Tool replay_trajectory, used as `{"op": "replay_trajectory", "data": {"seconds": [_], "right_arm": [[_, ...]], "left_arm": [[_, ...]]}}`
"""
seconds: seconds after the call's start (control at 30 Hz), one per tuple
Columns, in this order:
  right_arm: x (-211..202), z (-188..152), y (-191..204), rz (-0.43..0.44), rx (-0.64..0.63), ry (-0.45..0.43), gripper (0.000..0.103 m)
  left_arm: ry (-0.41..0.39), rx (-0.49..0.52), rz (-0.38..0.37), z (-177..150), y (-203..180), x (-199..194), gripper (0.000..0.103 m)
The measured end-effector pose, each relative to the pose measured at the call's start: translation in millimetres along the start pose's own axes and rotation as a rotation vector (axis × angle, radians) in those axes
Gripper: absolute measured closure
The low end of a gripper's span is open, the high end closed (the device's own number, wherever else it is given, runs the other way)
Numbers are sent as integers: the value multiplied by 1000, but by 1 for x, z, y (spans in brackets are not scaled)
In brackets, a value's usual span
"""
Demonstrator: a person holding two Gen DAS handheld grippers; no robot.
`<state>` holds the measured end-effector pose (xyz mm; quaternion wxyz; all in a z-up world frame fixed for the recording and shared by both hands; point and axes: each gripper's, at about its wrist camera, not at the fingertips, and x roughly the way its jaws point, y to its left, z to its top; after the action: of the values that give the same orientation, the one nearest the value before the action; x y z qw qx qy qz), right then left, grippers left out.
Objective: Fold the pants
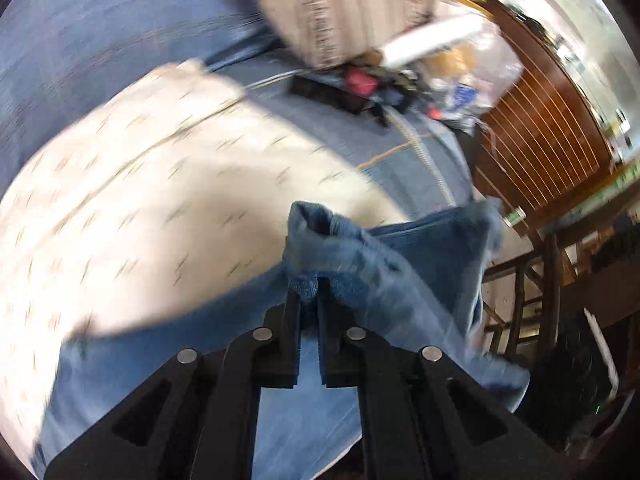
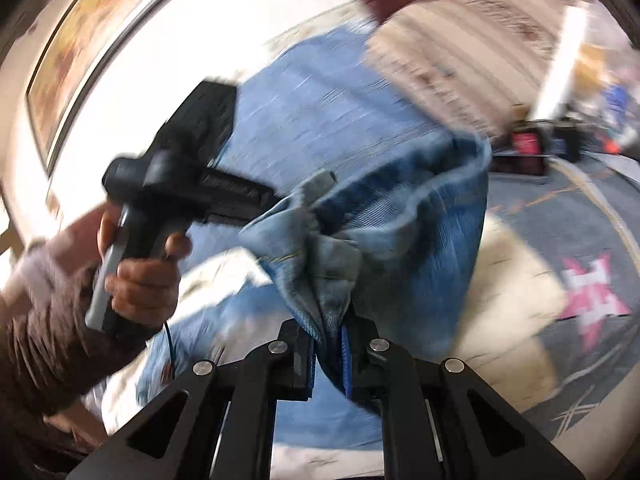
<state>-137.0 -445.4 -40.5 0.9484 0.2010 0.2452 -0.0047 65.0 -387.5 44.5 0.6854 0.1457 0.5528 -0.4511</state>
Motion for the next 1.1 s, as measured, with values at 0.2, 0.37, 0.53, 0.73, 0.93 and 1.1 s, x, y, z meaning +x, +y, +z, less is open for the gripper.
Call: {"op": "replay_trajectory", "data": {"seconds": [0.2,0.37,0.53,0.73,0.93,1.1], "right_arm": [[64,-34,54,64,-116,262,87],[91,-53,72,15,-176,413,74],[43,-38,77,95,-164,326,46],[7,-18,7,147,243,248,32],[24,-33,-23,197,459,275,32],[24,3,-37,127,382,178,32]], "left_arm": [[47,-216,53,-61,74,-8,95],[73,-451,29,-116,138,-17,88],[-53,-552,-94,-150,155,-49,51],[-135,-460,-203,-145,116,-53,31],[-63,-372,-230,-138,78,-27,31],[-102,-281,-134,-153,65,-31,31]]}}
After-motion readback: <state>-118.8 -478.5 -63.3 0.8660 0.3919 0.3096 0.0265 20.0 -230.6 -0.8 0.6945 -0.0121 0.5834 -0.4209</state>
